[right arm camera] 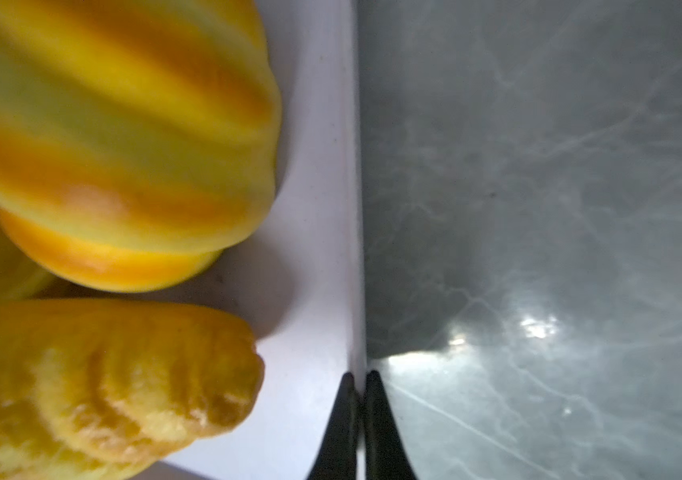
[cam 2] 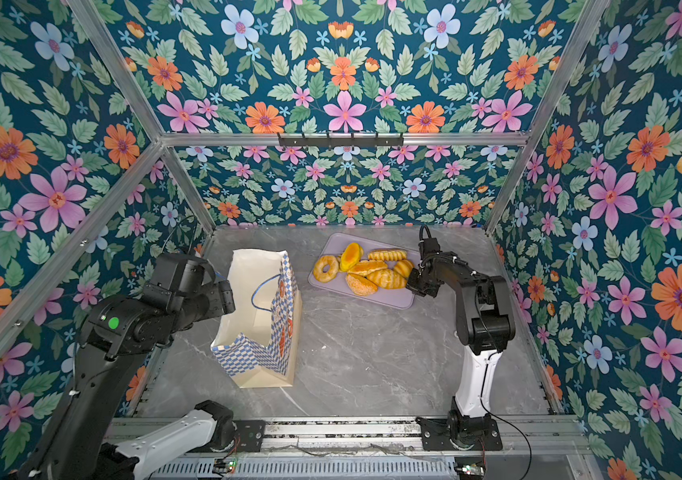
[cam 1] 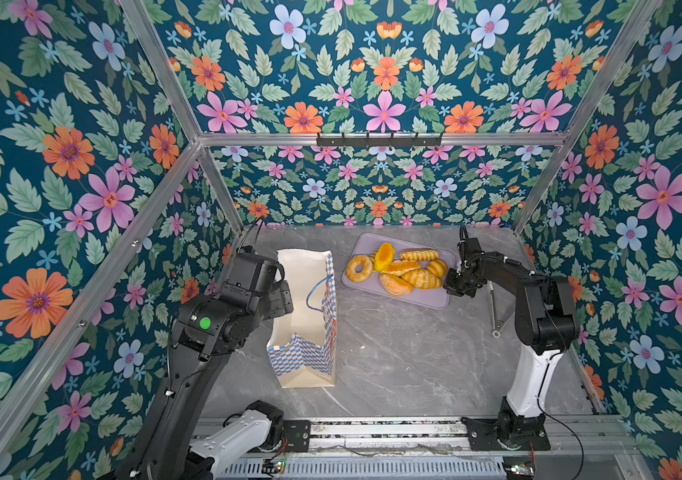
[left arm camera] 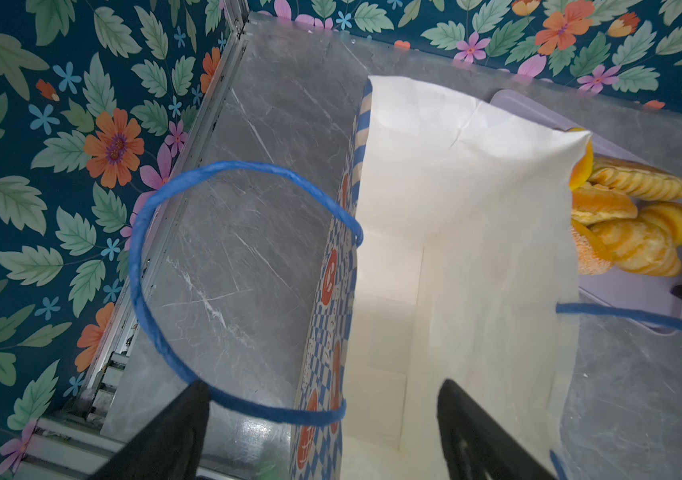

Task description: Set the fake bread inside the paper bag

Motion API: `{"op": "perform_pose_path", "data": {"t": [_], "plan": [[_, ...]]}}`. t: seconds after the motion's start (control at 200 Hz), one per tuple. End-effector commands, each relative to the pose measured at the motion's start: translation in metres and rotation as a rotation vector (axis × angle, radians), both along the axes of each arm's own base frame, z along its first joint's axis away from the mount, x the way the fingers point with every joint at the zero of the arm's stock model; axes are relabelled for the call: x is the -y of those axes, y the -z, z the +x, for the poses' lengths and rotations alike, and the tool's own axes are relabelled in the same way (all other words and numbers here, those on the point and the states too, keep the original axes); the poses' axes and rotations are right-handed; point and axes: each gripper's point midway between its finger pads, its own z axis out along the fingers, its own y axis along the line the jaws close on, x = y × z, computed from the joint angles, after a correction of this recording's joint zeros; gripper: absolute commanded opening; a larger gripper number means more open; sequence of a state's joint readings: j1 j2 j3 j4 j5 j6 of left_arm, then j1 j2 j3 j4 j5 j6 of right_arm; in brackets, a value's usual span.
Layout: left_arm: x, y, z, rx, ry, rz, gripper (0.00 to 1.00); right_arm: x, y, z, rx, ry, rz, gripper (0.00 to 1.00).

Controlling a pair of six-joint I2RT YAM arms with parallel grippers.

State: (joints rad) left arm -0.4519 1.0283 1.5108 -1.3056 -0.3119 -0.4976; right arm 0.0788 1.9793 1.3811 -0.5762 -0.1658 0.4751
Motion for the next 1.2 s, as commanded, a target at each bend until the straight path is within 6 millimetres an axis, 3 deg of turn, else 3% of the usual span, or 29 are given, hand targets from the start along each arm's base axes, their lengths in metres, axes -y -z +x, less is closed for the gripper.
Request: {"op": "perform_pose_path", "data": {"t": [0.0,0.31,0.53,0.68,0.915,1.12,1.195], "plan": [[0.003,0.001,0.004,0.011,0.009,-0.003,0.87,0.009,-0.005,0.002,0.011,0.012,0.015,0.0],[-0.004,0.003,0.002,0.01,-0.008,0.027,0.87,0.047,-0.012,0.014,0.025,0.068,-0.008,0.0],[-0.009,0.015,-0.001,-0.028,-0.018,0.061,0.87,0.047,-0.013,0.027,0.031,0.048,-0.005,0.0],[-0.007,0.028,0.0,-0.047,-0.016,0.066,0.84,0.043,-0.019,0.029,0.039,0.043,0.016,0.16],[0.001,0.04,0.007,-0.058,0.011,0.055,0.72,0.037,-0.052,0.018,0.106,0.047,0.054,0.4],[0.002,0.054,0.012,-0.066,0.014,0.07,0.57,0.031,-0.086,0.0,0.169,0.062,0.097,0.45],[0.004,0.056,0.015,-0.063,0.019,0.068,0.44,0.029,-0.1,-0.008,0.197,0.066,0.107,0.46]]}}
